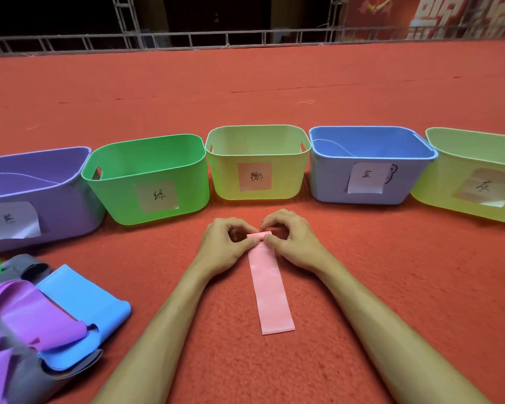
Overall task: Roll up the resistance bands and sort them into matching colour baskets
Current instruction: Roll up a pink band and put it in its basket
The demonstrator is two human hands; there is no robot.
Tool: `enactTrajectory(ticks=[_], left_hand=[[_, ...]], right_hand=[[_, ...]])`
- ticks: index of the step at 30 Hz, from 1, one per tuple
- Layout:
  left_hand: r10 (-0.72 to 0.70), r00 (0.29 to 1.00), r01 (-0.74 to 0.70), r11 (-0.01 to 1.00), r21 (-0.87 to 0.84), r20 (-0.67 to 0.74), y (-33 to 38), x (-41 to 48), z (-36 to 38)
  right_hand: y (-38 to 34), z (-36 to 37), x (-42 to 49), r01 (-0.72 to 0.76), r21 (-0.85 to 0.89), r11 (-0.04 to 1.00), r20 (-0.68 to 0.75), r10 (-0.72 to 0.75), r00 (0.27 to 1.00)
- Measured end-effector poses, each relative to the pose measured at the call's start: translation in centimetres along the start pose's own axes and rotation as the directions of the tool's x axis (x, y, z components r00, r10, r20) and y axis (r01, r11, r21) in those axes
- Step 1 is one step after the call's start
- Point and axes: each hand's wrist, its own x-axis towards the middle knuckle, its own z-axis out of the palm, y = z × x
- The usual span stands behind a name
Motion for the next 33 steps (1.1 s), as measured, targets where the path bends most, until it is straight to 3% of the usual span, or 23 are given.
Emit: enactTrajectory(ticks=[14,33], left_hand=[[-0.067,0.998,0.068,0.997,0.048,-0.004,0.09,0.09,-0.08],[-0.056,0.996,0.05,0.995,0.087,0.073,0.3,-0.18,-0.42]], right_hand=[[-0.02,-0.11,-0.12,-0.009,-0.01,1.0,0.003,0.009,1.0],[-0.12,-0.64,-0.05,-0.023,0.028,0.999,0.075,0.02,0.997]])
